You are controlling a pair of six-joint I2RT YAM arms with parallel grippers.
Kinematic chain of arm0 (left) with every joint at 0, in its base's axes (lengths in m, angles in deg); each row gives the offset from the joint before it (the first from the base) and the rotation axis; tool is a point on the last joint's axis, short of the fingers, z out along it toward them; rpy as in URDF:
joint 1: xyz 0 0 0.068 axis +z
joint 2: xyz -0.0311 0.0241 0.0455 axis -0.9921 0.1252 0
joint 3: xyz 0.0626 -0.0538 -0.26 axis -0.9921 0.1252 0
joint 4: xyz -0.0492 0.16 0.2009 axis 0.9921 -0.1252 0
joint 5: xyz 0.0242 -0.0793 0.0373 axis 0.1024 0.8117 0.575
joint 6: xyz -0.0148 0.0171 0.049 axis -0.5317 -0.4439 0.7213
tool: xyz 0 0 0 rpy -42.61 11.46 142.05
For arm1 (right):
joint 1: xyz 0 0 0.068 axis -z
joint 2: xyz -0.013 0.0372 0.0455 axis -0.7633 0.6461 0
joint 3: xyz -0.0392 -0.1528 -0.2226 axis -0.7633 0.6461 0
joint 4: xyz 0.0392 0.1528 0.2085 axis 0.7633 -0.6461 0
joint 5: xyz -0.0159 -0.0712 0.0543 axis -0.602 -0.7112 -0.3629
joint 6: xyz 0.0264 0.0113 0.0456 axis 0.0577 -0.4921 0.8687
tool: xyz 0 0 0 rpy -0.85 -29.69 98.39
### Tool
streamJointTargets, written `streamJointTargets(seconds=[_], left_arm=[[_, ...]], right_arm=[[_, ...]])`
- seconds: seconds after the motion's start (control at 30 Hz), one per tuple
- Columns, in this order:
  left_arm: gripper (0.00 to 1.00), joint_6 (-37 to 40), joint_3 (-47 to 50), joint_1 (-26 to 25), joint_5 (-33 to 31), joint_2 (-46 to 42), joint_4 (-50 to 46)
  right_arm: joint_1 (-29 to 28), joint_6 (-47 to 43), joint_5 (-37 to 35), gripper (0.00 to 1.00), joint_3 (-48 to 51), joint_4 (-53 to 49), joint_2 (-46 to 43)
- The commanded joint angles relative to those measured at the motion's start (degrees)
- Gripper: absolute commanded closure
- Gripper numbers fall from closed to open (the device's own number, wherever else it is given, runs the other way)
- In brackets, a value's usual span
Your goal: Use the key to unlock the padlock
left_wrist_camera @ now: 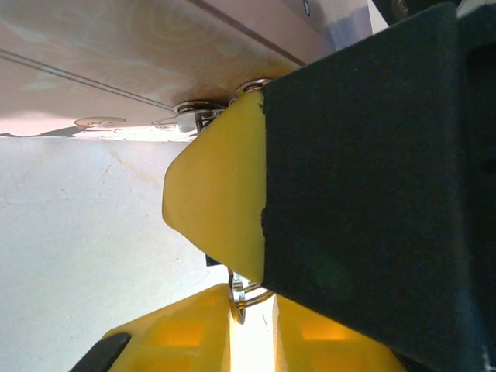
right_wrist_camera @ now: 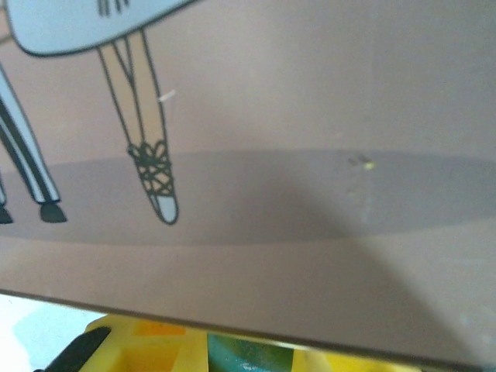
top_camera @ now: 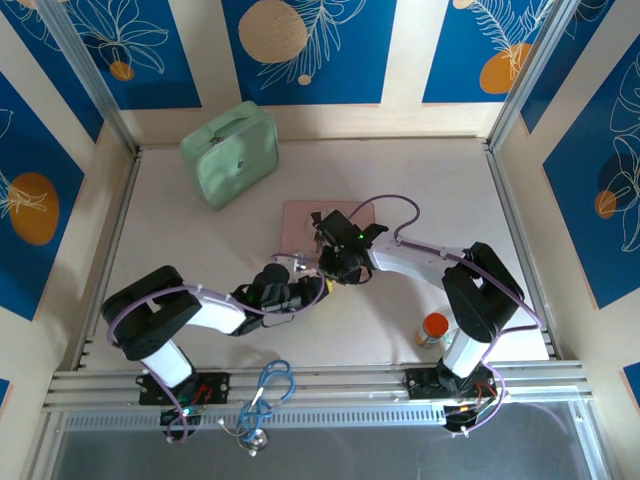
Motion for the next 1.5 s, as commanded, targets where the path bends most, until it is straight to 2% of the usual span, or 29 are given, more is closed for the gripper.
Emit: streamJointTargets(seconds=[0.0,0.1,0.33,0.5,0.6,0.7,0.83,0.93,1.03,1.13,1.2,1.33,1.37,1.43,1.47], left_arm=[[0.84,1.4,-2.9,-0.1,-1.6,0.3,2.1],[0.81,1.7,-2.8,-0.1,-2.1,0.2,1.7],[0.85,4.0,-4.5,-0.1,-3.4,0.6,-1.0],[0.94,6.1,-6.4,-0.3,-5.0,1.0,-3.6],[1.0,7.7,-6.3,-0.8,-8.5,-0.4,-7.1],[1.0,12.0,-7.9,-2.8,-15.3,-3.9,-16.1],[1.0,23.3,-14.3,-10.2,-33.0,-6.8,-32.9],[1.0,28.0,-20.2,-15.6,-46.4,-4.2,-44.0],[1.0,29.8,-24.6,-19.1,-55.5,-0.5,-50.7],[1.0,33.2,-26.2,-21.4,-60.6,1.3,-50.4],[1.0,35.4,-26.1,-22.3,-61.0,1.9,-48.1],[1.0,34.7,-26.7,-22.6,-59.8,2.2,-48.6],[0.97,34.3,-27.0,-22.6,-58.5,1.8,-49.4],[0.65,32.3,-27.6,-22.6,-56.5,0.8,-51.7],[0.55,30.0,-28.2,-22.6,-55.6,0.0,-54.4]], right_arm=[[-1.1,1.3,4.8,1.0,0.3,-1.9,0.6],[-1.2,1.5,5.0,1.0,0.0,-2.3,0.6],[-1.3,2.1,5.9,1.0,-0.2,-3.3,0.9],[-1.2,2.0,6.3,1.0,-0.3,-3.7,1.1],[-1.0,1.6,6.3,1.0,-0.9,-4.8,1.6],[-0.7,1.4,6.7,1.0,-1.8,-6.7,2.2],[-0.2,0.7,9.1,1.0,-3.6,-9.3,3.7],[0.1,0.8,11.6,1.0,-4.1,-10.1,4.4],[0.2,1.2,13.8,1.0,-3.6,-9.6,4.9],[0.6,1.9,15.9,1.0,-1.5,-7.5,4.7],[0.7,2.5,16.9,1.0,0.2,-5.8,4.5],[0.9,3.4,18.0,1.0,2.7,-3.0,4.7],[1.1,3.3,18.0,1.0,2.9,-2.5,5.0],[1.2,3.2,17.3,1.0,3.2,-2.0,5.3],[1.3,3.1,16.9,1.0,3.1,-2.1,5.4]])
